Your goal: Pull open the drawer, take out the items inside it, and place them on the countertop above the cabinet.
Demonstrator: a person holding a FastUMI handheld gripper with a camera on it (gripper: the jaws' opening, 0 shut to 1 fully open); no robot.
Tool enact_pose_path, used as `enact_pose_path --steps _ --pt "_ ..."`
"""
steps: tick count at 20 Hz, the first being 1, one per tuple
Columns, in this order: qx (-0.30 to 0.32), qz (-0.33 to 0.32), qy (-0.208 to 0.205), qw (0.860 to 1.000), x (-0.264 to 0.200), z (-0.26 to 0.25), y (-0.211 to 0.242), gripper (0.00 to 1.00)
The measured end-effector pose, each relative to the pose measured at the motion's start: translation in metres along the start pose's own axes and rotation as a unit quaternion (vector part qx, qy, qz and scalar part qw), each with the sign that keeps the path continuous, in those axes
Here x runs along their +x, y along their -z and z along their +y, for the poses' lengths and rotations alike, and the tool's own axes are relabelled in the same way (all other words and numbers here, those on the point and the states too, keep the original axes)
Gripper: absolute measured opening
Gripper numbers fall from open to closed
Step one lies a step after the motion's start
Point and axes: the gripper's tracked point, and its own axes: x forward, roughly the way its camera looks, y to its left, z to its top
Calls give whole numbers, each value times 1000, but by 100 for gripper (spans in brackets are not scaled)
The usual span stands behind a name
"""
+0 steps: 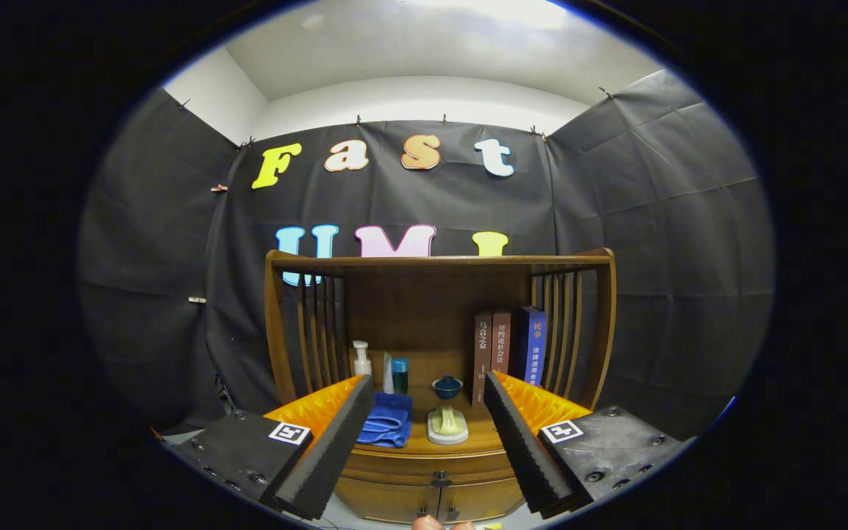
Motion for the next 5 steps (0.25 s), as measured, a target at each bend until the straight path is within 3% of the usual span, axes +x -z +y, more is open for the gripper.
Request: enact_pose_path --steps 5 --pt "-2 -1 1 1000 0 0 -1 98"
